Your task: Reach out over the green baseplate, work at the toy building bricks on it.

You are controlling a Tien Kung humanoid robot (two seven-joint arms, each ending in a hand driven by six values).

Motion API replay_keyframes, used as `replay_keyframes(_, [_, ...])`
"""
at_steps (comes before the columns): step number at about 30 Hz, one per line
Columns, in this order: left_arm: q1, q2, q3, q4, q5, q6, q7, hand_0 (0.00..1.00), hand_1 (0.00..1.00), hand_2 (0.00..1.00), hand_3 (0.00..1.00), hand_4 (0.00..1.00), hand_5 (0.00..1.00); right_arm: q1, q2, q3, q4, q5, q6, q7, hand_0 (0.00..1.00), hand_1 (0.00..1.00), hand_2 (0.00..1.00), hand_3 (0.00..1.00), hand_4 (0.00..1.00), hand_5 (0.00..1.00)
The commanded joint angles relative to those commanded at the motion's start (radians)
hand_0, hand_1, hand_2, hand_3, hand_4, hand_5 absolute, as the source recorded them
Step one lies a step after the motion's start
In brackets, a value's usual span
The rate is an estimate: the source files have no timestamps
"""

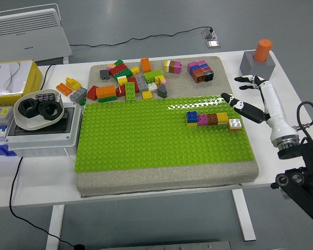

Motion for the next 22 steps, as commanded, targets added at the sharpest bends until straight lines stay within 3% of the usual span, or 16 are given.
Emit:
replay_keyframes(4, [0.002,0.002,0.01,0.0,0.001,-0.013,0.006,0.738,0.451,0.502,0.568,0.411,0.216,-0.003,0.004,0.003,-0.004,-0.001,0.0,-0.007,0.707,0.441,0.577,0.6,0.923,0.556])
replay_keyframes(5, [0.004,0.002,0.01,0.0,0.005,-0.017,0.008,0.736,0.356,0.453,0.568,0.411,0.213,-0.003,0.004,-0.001,-0.005,-0.002,0.0,-0.01,0.674,0.388,0.416,0.443,0.927,0.529])
replay_keyframes(16, [0.042,-0.012,0.017,0.0,0.029,-0.043,0.023,0.729,0.321,0.413,0.567,0.411,0.217,-0.012,-0.001,-0.05,-0.015,-0.013,0.003,-0.054,0.674,0.362,0.375,0.408,0.982,0.536])
replay_keyframes(22, [0.064,-0.012,0.064,0.0,-0.01,-0.065,0.026,0.73,0.326,0.413,0.568,0.422,0.208,-0.015,0.001,-0.072,-0.015,-0.017,0.004,-0.064,0.659,0.357,0.371,0.394,0.98,0.539])
